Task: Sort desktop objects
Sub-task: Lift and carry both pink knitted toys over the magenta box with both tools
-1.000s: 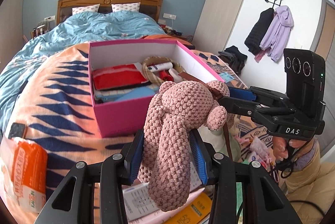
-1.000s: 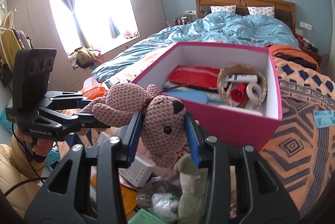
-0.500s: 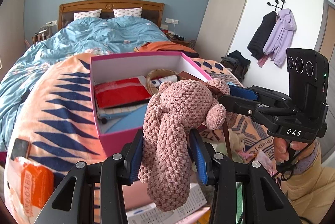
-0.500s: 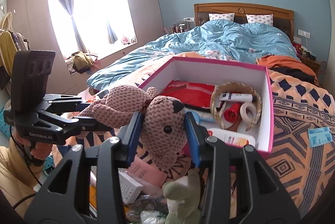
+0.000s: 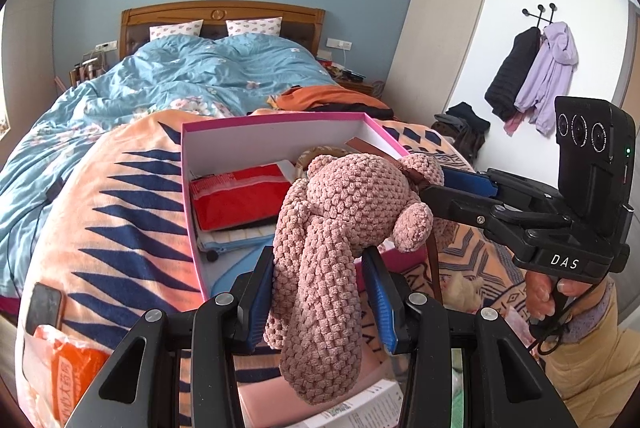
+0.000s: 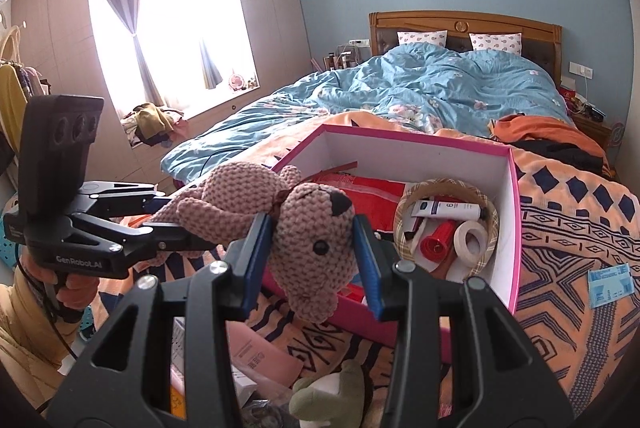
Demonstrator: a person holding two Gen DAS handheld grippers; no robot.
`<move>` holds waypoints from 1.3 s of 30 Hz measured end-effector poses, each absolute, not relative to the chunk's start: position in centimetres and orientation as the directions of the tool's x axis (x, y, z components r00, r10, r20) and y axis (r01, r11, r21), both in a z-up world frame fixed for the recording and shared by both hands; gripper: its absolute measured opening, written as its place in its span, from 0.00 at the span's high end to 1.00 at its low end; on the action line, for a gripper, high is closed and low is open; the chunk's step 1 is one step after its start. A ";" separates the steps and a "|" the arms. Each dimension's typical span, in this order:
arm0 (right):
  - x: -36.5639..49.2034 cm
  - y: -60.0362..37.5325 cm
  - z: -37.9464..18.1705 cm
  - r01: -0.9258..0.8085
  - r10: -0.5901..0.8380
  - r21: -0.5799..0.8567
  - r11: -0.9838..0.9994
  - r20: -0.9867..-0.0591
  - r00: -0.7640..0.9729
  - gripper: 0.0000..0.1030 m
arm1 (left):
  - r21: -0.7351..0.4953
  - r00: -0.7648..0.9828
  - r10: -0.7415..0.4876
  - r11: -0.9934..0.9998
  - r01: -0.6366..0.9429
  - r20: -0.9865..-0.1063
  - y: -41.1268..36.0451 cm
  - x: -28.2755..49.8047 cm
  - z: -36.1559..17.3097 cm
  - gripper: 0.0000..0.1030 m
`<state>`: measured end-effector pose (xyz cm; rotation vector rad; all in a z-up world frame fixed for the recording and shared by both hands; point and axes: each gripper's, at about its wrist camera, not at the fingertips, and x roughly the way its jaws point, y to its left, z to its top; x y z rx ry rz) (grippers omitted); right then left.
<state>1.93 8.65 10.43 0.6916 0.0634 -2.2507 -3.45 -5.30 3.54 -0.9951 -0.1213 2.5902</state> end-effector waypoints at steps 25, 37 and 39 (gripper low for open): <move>-2.4 7.3 10.2 0.665 -0.644 0.178 -0.725 -0.519 -0.562 0.57 | -0.175 -0.689 0.310 -0.949 -0.260 -0.655 -5.6 -8.2 3.3 0.59; -5.2 6.2 9.7 0.651 -0.624 0.179 -0.737 -0.549 -0.555 0.57 | -0.166 -0.682 0.286 -0.957 -0.238 -0.673 -5.8 -10.4 2.8 0.60; -5.6 6.0 9.7 0.651 -0.621 0.177 -0.738 -0.554 -0.554 0.57 | -0.163 -0.682 0.280 -0.959 -0.233 -0.676 -5.7 -10.6 2.7 0.60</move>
